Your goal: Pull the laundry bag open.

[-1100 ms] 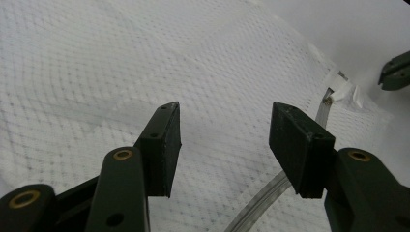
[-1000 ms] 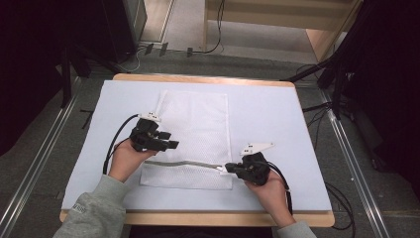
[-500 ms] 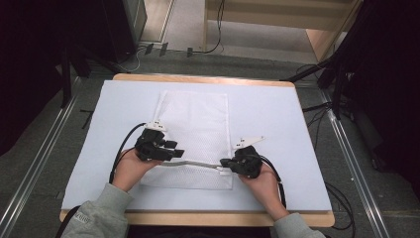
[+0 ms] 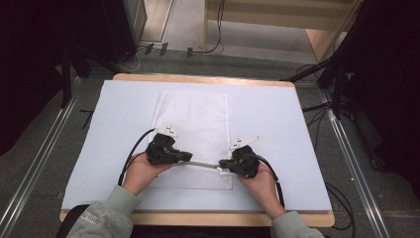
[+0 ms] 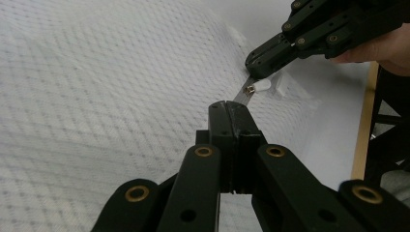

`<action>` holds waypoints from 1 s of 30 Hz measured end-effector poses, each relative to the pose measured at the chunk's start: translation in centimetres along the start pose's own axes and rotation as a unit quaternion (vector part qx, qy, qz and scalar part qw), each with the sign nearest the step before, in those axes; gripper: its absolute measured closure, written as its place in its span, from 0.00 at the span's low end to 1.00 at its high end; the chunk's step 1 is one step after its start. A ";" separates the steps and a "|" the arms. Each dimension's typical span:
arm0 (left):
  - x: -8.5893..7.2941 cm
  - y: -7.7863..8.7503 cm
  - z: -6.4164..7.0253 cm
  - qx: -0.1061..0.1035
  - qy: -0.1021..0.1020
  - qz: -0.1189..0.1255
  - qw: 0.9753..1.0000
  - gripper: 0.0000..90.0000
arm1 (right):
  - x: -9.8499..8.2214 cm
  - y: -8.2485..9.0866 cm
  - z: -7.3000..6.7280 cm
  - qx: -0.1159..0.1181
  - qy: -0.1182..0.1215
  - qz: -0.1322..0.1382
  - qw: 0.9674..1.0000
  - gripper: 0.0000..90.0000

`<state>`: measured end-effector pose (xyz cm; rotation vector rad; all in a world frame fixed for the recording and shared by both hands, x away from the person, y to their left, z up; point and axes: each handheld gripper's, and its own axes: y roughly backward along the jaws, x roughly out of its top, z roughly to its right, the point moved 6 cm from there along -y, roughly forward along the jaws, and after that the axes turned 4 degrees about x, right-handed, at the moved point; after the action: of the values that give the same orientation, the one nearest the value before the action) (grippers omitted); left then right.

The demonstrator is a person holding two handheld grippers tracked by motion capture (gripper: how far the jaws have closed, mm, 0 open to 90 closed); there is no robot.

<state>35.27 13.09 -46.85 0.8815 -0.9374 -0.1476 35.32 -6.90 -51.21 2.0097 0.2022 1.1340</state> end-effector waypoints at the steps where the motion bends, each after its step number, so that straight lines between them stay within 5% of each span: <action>1: -0.1 -0.3 0.0 0.001 -0.002 -0.004 1.000 1.00 | 0.0 0.0 0.0 0.000 0.000 0.000 1.000 1.00; 13: -1.6 -3.5 -0.8 0.010 -0.001 -0.053 0.999 1.00 | -0.3 0.0 -0.4 0.004 -0.003 0.003 1.000 1.00; 30: -1.4 -3.7 -0.4 0.000 -0.012 -0.049 0.999 0.88 | 0.1 -0.7 -1.6 0.013 0.008 0.005 1.000 1.00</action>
<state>35.63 11.62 -50.53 0.9287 -0.9165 -0.2428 34.26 -5.45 -51.26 2.0269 0.2156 1.1585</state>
